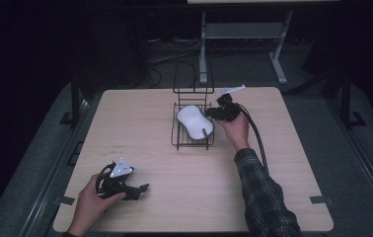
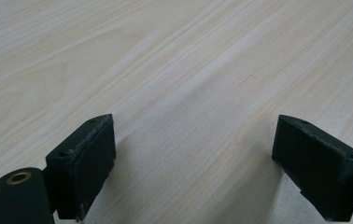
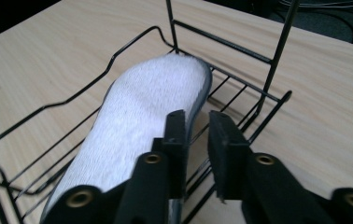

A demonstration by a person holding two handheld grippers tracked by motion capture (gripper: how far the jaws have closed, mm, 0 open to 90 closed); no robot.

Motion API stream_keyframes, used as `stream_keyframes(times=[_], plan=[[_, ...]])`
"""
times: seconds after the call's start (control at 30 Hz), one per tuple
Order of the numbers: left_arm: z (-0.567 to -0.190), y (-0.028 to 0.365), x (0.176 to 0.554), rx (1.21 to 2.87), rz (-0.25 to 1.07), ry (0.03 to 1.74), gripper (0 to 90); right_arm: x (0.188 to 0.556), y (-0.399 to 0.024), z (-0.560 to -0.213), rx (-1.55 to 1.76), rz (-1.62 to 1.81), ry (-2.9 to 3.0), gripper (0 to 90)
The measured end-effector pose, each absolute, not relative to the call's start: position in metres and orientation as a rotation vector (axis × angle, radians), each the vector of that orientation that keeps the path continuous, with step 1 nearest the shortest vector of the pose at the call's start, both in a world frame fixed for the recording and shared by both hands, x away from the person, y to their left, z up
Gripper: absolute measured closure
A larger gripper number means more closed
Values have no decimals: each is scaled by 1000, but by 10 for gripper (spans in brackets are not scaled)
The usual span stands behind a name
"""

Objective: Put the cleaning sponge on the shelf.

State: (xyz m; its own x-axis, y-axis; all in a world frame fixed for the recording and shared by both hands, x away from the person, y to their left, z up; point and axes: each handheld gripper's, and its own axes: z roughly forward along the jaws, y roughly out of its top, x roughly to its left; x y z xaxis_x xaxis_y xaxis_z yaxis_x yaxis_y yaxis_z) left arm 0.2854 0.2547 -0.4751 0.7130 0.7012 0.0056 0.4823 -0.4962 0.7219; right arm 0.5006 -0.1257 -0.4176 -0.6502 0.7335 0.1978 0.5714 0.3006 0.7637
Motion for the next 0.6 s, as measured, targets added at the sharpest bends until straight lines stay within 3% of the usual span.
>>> stream_keyframes(times=[0.23,0.6], plan=[[-475,255,285,2193,389,895,127,484,-131,-417,1135,1245,2412,888],[-475,255,285,2191,388,896,127,467,-124,-425,1064,1191,2494,894]])
